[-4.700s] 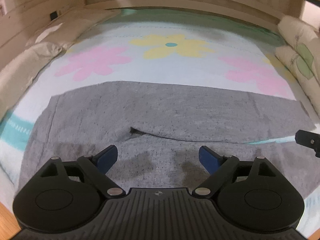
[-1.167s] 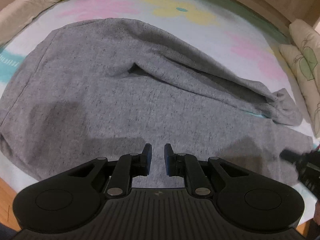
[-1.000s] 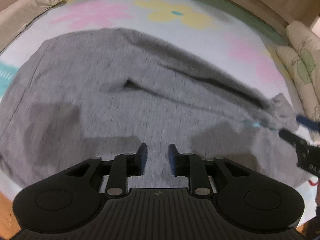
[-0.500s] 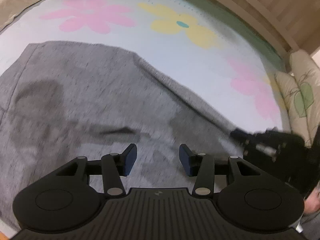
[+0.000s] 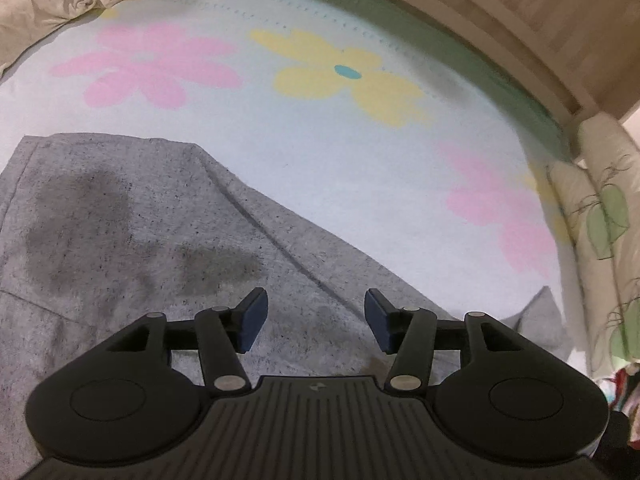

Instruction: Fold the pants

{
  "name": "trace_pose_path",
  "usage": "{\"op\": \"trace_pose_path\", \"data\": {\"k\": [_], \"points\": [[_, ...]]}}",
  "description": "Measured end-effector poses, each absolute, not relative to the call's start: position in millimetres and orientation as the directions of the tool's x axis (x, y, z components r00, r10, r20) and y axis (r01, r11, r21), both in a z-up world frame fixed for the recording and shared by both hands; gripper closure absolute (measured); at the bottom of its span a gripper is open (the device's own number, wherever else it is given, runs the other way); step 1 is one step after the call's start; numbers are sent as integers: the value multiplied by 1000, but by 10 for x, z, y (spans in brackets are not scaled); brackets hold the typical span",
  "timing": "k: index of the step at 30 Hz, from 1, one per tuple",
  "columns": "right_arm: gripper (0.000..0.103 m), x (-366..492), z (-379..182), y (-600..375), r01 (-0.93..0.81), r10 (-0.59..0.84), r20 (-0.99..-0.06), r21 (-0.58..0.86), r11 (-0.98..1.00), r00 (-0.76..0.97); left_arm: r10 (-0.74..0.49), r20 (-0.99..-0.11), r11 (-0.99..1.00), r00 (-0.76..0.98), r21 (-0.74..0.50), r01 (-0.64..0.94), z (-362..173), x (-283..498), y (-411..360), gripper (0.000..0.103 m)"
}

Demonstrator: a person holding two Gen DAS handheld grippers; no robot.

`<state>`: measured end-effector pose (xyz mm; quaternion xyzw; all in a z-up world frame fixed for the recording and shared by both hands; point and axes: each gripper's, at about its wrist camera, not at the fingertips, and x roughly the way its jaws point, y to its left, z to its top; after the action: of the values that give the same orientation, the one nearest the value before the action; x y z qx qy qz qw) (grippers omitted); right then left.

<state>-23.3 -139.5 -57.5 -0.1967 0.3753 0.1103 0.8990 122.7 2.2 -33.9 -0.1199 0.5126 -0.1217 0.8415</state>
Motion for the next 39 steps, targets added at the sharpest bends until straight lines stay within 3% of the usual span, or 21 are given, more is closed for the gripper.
{"op": "trace_pose_path", "data": {"k": [1,3,5,7,11,15,16,17,23,34,35,36,37,39], "points": [[98,-232,-585,-1402,-340,39,-706,-291,894,707,-325,-837,943,440,-322,83,-357,1254,7,51],[87,-148,-623,-1377,-314,-20,-677,-367,876,736,-310,-842,948,441,-307,80,-374,1300,-19,51],[41,-42,-673,-1348,-300,-49,-663,-402,865,747,-303,-842,951,446,-299,81,-381,1337,-41,51],[30,48,-763,-1305,-326,-37,-662,-416,849,748,-299,-845,952,442,-294,82,-398,1382,-64,51],[37,234,-1029,-1130,-389,-59,-682,-484,784,729,-293,-854,955,430,-283,89,-482,1450,-60,51],[57,404,-1210,-1131,-398,-89,-710,-488,777,698,-298,-863,953,409,-292,79,-580,1537,-25,51],[69,447,-1247,-1153,-399,-99,-720,-488,776,687,-295,-865,954,406,-288,79,-593,1562,-27,51],[94,482,-1281,-1176,-401,-111,-729,-489,774,675,-290,-868,956,404,-284,77,-607,1583,-25,51],[96,177,-929,-1347,-396,6,-691,-407,823,722,-329,-858,940,394,-337,51,-626,1645,27,51],[96,-131,-764,-1323,-433,57,-699,-374,820,713,-379,-840,912,388,-410,3,-751,1692,43,47],[96,-137,-775,-1327,-436,61,-700,-372,819,712,-391,-829,902,400,-432,-15,-783,1689,68,50],[96,-144,-779,-1332,-441,64,-701,-371,817,710,-403,-810,886,426,-462,-40,-798,1673,115,68],[96,-157,-782,-1324,-440,62,-700,-375,816,712,-394,-803,881,446,-468,-64,-794,1650,154,93],[96,-194,-765,-1328,-433,62,-694,-374,820,718,-341,-821,899,458,-427,-96,-744,1574,190,95]]}}
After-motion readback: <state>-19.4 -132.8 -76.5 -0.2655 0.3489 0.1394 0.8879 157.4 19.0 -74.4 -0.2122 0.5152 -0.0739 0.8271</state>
